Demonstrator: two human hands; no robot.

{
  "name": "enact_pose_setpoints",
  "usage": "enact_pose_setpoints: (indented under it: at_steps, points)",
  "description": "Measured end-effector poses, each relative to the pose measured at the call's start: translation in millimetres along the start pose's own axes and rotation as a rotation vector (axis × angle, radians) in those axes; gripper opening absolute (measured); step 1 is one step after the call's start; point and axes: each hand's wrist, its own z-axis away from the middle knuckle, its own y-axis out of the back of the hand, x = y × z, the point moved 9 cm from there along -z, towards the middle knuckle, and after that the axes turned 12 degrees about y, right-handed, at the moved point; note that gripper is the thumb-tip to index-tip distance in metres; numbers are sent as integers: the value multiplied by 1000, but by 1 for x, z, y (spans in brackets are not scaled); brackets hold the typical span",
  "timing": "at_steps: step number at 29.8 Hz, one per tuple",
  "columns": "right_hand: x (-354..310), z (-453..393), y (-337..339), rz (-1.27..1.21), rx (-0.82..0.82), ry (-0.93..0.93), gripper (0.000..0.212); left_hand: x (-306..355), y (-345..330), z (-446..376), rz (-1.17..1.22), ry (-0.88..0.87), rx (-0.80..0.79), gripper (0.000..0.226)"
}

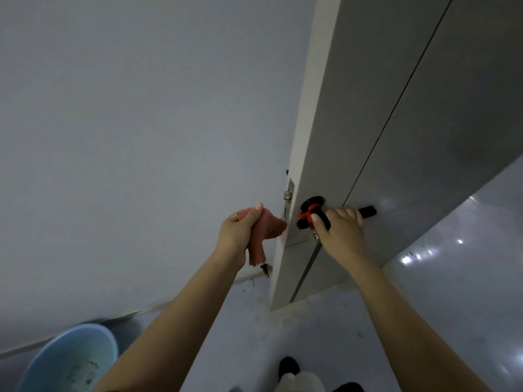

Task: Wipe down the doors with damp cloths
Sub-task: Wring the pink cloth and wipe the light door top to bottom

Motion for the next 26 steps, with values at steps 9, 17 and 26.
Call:
enact_pose_setpoints:
  at_steps: [9, 17, 26]
  points:
    - [36, 179, 53, 67, 319, -360, 29, -45, -75, 35, -297, 54, -352, 29]
    - [43, 346, 117, 102, 775, -750, 38, -113, -194, 99, -512, 153, -689, 45]
    - [70, 403, 154, 5, 966, -784, 21, -162, -314, 180, -748, 122, -962, 29]
